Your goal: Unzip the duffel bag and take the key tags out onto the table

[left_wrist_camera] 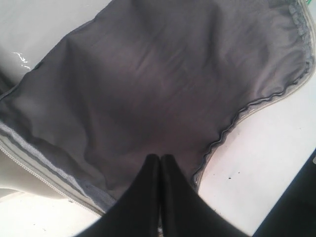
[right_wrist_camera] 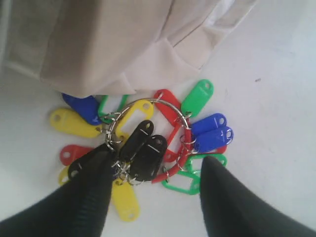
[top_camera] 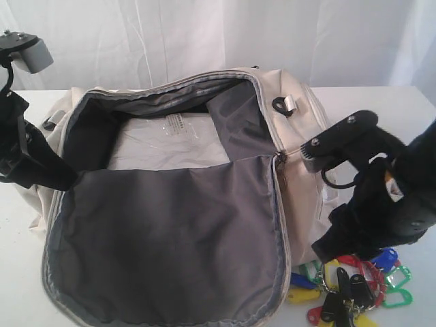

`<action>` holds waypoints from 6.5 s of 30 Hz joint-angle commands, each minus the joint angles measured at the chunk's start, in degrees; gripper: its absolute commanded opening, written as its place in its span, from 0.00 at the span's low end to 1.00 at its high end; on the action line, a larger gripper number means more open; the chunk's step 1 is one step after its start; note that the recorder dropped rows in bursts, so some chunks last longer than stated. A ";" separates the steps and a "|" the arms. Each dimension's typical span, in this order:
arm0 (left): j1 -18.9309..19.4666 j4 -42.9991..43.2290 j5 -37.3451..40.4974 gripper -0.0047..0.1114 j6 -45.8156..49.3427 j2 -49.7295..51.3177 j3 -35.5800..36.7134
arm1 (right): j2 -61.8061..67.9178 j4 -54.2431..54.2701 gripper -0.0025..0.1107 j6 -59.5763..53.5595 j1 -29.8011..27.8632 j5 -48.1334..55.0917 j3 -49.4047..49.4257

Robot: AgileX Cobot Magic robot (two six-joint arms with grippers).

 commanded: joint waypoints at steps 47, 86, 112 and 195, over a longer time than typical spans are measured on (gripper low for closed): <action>-0.29 -11.75 -7.22 0.04 5.90 -0.57 0.40 | -36.24 5.30 0.02 -15.24 -0.17 -6.63 -0.48; 12.61 -11.48 -12.47 0.04 5.90 -63.76 12.23 | -36.24 5.30 0.02 -13.75 -0.17 -6.75 -0.48; 14.61 -13.04 -30.68 0.04 9.57 -69.06 61.02 | -36.49 5.27 0.02 -13.75 -0.17 -6.80 -0.48; 12.84 19.49 -40.78 0.04 -30.08 -69.06 61.02 | -36.49 5.16 0.02 -12.49 -0.17 -6.82 -0.48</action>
